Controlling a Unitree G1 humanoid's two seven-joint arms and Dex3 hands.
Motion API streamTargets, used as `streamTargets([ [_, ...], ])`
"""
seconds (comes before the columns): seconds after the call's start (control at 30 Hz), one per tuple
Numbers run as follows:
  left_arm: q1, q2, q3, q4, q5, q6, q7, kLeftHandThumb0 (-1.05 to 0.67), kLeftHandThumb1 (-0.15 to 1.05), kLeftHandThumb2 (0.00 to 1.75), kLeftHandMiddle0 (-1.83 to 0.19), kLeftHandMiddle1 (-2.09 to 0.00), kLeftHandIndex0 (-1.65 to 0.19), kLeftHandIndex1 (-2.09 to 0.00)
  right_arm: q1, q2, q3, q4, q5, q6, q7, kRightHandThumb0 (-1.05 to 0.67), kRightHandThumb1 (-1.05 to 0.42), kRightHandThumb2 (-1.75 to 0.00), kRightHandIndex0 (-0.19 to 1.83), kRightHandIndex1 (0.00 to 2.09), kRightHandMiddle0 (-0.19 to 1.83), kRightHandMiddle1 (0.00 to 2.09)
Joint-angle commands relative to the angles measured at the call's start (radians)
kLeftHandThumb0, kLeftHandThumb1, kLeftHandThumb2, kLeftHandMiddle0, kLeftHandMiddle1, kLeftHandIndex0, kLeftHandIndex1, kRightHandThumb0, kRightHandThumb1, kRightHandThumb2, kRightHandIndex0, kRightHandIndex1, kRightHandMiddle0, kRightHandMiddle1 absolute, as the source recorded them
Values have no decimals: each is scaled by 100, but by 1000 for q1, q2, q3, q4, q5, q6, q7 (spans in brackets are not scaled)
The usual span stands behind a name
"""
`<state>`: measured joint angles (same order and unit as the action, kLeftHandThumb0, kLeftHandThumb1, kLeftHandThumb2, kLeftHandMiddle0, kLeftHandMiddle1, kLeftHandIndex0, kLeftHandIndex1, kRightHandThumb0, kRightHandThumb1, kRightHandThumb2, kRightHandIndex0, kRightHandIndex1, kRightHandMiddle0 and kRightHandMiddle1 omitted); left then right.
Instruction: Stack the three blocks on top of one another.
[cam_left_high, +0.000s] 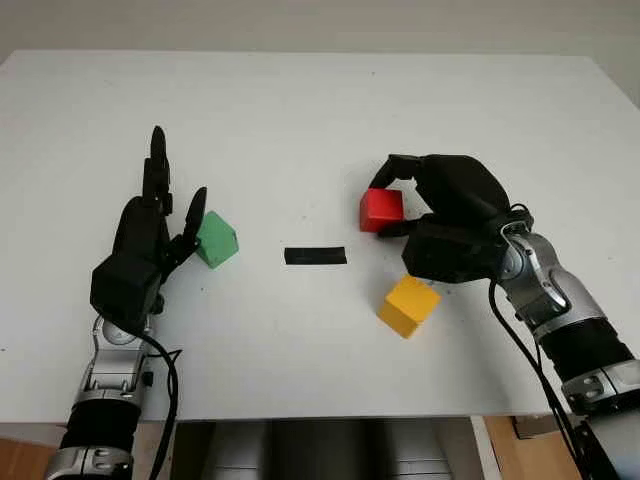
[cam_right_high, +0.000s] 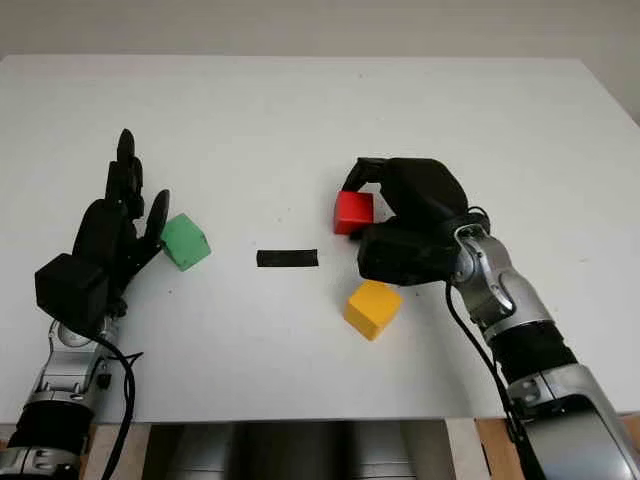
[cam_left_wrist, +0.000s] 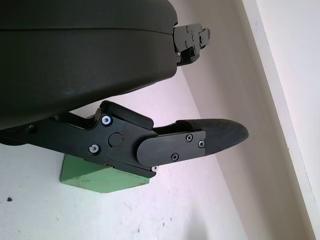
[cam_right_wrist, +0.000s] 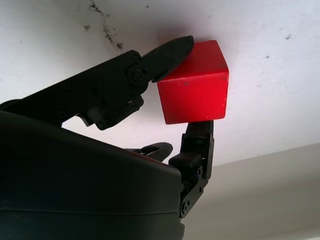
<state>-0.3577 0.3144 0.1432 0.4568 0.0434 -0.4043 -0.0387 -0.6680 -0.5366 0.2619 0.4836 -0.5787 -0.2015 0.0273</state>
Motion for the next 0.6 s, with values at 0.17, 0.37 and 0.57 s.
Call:
streamTargets([
  [0.17,-5,7,-8,-1,21,1,2,-73,105,54,17,-5,17,-5,-136,25,-12,82,97,-13,173,-34,-93,-6,35,3,40,136],
  [0.37,1,4,-5,-11,9,-1,-5,-74,105,53,17,-5,17,-5,-255,37,-13,151,172,25,342,-35,-93,-5,33,4,39,144],
  [0.57,7,2,-10,-25,26,10,7,-73,105,54,17,-5,17,-5,-300,45,7,133,170,54,435,-38,-93,-5,33,4,37,145],
])
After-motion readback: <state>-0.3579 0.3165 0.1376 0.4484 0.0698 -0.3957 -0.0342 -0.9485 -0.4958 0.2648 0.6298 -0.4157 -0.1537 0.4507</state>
